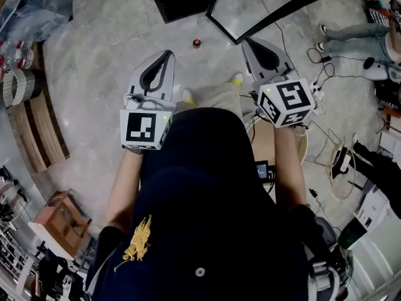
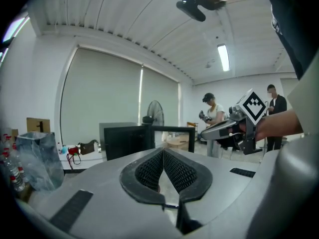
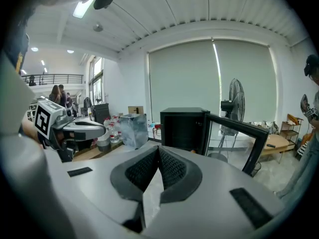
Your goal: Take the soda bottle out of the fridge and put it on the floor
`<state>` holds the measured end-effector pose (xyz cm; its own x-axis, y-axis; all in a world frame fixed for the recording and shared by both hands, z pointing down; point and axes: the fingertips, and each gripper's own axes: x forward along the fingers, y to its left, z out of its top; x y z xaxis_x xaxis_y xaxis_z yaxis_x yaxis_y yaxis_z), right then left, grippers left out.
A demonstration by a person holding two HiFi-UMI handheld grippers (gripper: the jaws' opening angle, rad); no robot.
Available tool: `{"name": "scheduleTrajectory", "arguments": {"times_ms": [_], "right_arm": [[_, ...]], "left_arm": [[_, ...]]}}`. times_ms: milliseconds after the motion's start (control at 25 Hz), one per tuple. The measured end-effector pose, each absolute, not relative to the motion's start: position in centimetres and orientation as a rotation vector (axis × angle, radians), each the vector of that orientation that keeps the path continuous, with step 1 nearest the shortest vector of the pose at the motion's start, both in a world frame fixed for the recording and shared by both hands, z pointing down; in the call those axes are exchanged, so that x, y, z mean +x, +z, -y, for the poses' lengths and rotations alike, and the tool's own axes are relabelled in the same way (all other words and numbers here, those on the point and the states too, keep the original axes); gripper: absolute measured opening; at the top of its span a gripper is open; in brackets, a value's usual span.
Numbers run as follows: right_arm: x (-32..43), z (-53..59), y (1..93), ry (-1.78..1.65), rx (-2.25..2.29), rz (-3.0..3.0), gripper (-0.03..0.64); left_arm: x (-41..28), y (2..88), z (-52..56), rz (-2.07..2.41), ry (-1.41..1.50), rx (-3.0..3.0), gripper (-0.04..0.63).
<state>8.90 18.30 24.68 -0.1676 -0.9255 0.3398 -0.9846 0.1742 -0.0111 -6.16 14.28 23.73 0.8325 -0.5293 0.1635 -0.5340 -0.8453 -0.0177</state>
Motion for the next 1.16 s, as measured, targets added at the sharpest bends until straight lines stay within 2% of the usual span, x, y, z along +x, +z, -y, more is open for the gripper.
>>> {"name": "scheduleTrajectory", "arguments": {"times_ms": [200, 1160], "right_arm": [[8.9, -17.9, 25.3, 0.358, 1.855, 2.191, -0.006], [8.7, -18.1, 28.4, 0.456, 1.871, 2.124, -0.006]], "left_arm": [[-7.6, 25.3, -13.5, 0.876, 0.341, 2.957, 0.018], [-8.6, 28.8, -14.8, 0.79, 0.39, 2.823, 0.018]]}}
